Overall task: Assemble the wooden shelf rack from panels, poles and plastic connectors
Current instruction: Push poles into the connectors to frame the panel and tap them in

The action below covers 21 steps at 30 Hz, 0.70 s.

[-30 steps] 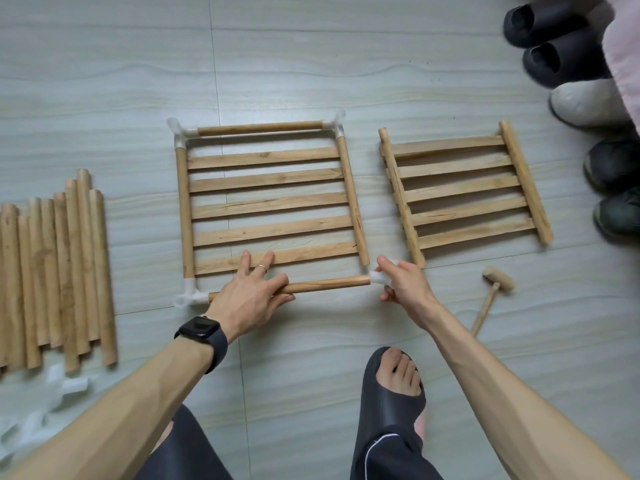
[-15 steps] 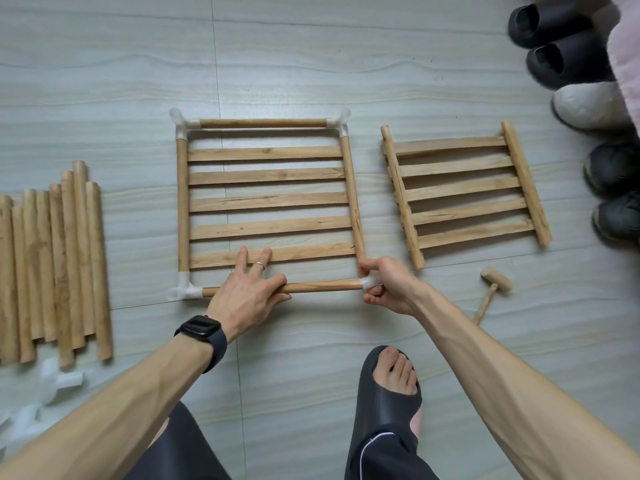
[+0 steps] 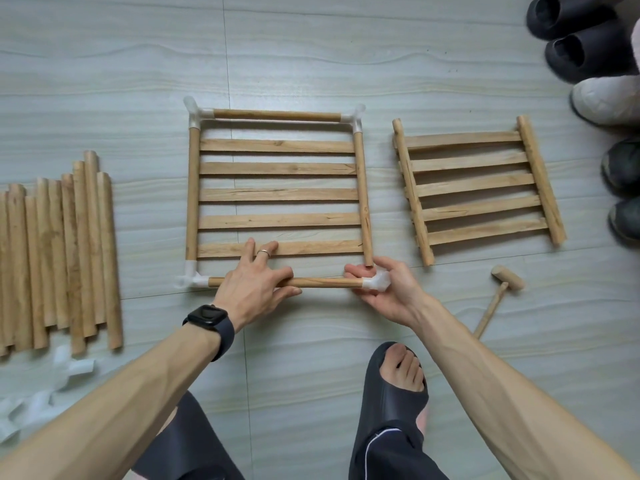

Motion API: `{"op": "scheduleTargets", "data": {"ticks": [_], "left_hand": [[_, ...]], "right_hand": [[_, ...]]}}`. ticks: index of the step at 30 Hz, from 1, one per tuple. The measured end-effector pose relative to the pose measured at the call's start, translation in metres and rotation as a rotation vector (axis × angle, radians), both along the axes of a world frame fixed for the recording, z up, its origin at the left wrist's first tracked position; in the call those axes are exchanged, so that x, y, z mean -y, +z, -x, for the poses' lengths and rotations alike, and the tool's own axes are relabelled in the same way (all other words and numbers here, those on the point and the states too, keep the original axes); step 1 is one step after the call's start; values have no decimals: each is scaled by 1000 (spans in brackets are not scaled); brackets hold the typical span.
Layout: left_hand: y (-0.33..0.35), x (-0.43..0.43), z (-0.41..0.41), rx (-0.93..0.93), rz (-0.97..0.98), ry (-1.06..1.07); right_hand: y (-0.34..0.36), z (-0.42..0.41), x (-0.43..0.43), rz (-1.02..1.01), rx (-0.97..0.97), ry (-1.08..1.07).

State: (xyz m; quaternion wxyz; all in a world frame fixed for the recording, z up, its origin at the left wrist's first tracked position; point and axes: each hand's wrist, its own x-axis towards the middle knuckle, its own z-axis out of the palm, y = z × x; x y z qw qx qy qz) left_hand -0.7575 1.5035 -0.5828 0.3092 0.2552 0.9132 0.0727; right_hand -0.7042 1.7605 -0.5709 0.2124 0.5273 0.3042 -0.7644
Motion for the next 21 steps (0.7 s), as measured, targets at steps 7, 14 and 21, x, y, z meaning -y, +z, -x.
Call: {"op": "scheduleTargets", "data": {"ticks": [7,14,21], "left_hand": [[4,0,1,-3,57,-33],[-2,-6,-2,-29,43,29],[-10,2,5,-90,-9,49]], "right_hand": [[-10,-4,19,-85,-15,68],[-23,-8,18,-68,50,-22],[-25,4,13,-56,8,-73]]}}
